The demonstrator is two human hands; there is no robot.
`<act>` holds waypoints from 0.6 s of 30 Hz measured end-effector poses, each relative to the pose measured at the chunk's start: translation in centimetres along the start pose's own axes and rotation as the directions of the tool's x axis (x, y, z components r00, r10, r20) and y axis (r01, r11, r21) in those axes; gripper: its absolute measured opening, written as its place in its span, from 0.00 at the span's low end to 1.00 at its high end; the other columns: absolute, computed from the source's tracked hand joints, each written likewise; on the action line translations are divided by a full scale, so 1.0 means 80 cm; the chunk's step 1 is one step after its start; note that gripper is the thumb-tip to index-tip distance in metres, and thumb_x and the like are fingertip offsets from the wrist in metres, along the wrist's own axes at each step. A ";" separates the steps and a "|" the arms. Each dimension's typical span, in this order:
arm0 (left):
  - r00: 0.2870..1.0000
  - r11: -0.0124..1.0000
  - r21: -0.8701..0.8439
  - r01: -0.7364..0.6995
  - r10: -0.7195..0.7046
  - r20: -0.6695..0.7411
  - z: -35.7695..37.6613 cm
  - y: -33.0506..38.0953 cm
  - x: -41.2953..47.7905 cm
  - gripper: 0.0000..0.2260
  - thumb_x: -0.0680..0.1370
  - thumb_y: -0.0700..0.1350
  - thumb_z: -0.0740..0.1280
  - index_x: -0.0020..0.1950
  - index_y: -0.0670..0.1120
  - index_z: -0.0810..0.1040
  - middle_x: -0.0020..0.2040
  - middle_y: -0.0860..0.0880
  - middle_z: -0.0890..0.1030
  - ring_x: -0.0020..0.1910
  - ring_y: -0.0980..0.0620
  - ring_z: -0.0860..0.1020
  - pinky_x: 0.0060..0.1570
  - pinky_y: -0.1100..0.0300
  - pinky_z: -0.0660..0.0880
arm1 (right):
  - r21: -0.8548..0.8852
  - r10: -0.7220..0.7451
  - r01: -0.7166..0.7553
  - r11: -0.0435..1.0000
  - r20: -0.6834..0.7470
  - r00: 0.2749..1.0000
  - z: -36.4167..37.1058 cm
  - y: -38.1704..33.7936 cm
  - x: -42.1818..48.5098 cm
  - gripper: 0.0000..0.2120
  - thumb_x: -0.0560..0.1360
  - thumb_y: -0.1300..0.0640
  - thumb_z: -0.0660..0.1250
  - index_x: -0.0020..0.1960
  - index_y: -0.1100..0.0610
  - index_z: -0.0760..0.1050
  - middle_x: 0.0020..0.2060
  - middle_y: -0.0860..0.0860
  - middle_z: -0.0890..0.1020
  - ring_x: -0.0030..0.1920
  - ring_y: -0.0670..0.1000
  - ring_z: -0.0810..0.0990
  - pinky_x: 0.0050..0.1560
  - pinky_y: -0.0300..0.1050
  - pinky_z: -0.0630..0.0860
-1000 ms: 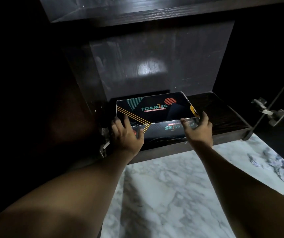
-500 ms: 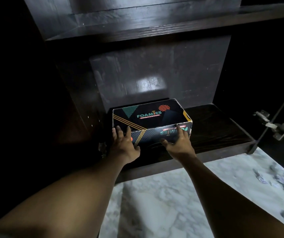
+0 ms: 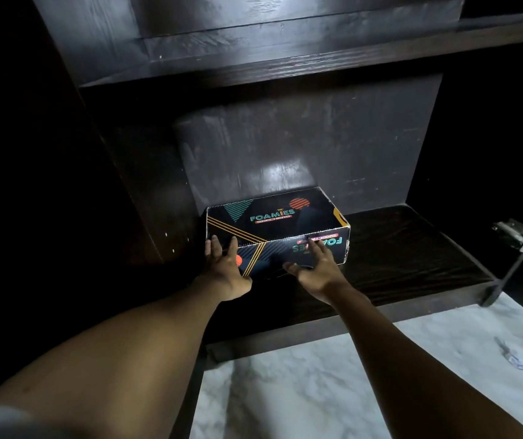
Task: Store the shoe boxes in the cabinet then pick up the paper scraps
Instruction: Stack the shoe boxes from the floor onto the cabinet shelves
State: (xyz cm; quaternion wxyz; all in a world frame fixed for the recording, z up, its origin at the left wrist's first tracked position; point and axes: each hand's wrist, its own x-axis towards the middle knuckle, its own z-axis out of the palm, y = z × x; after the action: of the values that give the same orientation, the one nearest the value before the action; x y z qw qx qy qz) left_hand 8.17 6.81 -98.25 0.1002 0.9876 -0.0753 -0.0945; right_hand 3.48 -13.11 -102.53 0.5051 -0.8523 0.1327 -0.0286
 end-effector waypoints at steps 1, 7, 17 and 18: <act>1.000 1.000 0.005 -0.001 0.001 0.014 -0.002 0.000 -0.001 0.44 0.76 0.54 0.69 0.80 0.52 0.40 0.79 0.42 0.34 0.77 0.43 0.32 0.77 0.48 0.43 | 0.001 0.004 -0.004 1.000 -0.001 1.000 -0.001 0.000 0.000 0.42 0.72 0.43 0.73 0.79 0.46 0.55 0.77 0.50 0.55 0.75 0.59 0.61 0.74 0.59 0.63; 1.000 1.000 0.027 0.001 -0.001 0.006 -0.020 0.019 -0.009 0.38 0.77 0.58 0.65 0.80 0.48 0.50 0.79 0.39 0.49 0.79 0.40 0.46 0.76 0.47 0.51 | -0.081 -0.016 0.006 0.997 -0.122 0.992 -0.032 -0.013 -0.020 0.34 0.76 0.44 0.68 0.78 0.49 0.59 0.73 0.51 0.66 0.71 0.56 0.68 0.69 0.58 0.70; 0.946 0.935 -0.178 -0.305 0.276 -0.173 -0.051 0.123 -0.070 0.11 0.76 0.54 0.65 0.50 0.49 0.80 0.47 0.47 0.82 0.49 0.43 0.80 0.49 0.53 0.78 | -0.345 -0.099 -0.003 0.938 -0.276 0.956 -0.144 -0.044 -0.120 0.23 0.77 0.38 0.64 0.68 0.46 0.70 0.60 0.50 0.79 0.61 0.53 0.78 0.60 0.53 0.76; 0.937 0.923 -0.190 -0.334 0.304 -0.174 -0.051 0.137 -0.076 0.11 0.76 0.54 0.65 0.49 0.48 0.80 0.46 0.47 0.82 0.48 0.44 0.80 0.49 0.53 0.78 | -0.375 -0.091 -0.033 0.926 -0.310 0.946 -0.158 -0.046 -0.137 0.24 0.77 0.38 0.64 0.70 0.46 0.69 0.62 0.50 0.78 0.62 0.54 0.77 0.60 0.51 0.75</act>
State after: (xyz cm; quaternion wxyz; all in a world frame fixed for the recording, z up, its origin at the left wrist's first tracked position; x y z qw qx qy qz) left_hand 1.67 -2.02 -90.96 0.2261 0.9494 -0.2174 -0.0144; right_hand -8.61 -19.40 -92.22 0.3038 -0.9188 0.2034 -0.1487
